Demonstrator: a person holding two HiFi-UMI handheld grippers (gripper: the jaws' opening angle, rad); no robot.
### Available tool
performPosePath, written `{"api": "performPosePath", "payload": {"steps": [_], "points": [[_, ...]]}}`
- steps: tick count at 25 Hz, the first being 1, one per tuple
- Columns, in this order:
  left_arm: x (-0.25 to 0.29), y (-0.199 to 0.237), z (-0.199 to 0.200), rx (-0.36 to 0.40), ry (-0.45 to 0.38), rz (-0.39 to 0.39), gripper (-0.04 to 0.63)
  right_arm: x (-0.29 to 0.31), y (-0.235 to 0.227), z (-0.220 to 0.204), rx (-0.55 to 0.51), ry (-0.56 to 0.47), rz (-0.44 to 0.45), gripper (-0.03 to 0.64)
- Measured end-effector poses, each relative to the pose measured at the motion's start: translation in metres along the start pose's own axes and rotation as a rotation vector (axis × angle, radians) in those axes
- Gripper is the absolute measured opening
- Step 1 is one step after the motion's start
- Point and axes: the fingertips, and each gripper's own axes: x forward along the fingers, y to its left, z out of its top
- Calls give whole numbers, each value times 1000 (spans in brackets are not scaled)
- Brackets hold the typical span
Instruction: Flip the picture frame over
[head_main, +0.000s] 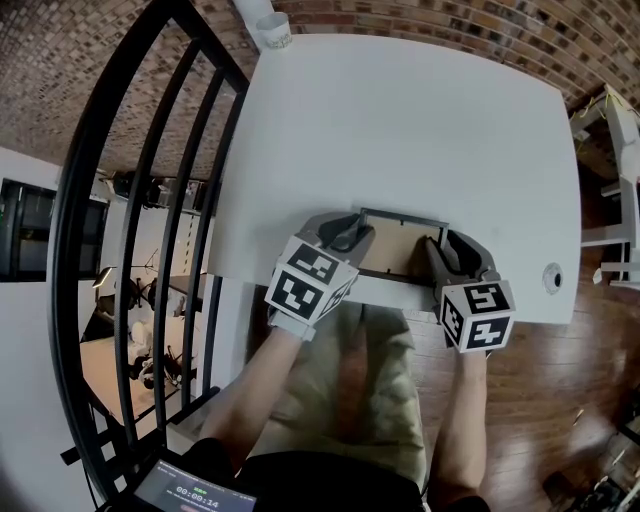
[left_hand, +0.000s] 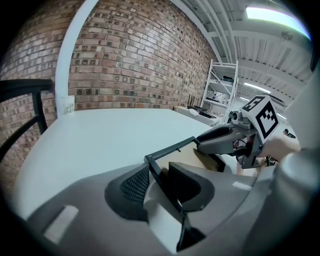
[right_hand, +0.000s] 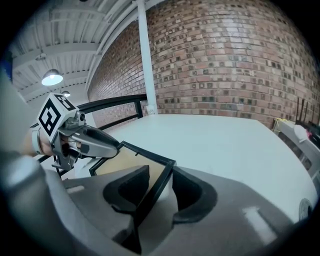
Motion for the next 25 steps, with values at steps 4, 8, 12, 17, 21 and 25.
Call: {"api": "performPosePath", "payload": {"steps": [4, 8, 12, 17, 21, 25], "points": [[2, 1, -2, 2, 11, 5, 133, 2, 0, -2, 0, 7, -2, 132], [3, 1, -3, 7, 22, 13, 132, 3, 0, -4, 3, 28, -3, 132], [5, 6, -6, 30, 61, 46, 132, 8, -1, -7, 22, 85, -1, 132], [8, 7, -7, 37, 90, 60, 132, 10, -2, -8, 14, 115, -13, 132], [9, 7, -7, 37, 93, 61, 130, 11, -2, -8, 8, 113, -18, 132], [8, 8, -8, 36, 92, 65, 132, 11, -1, -9, 1, 109, -22, 132]]}}
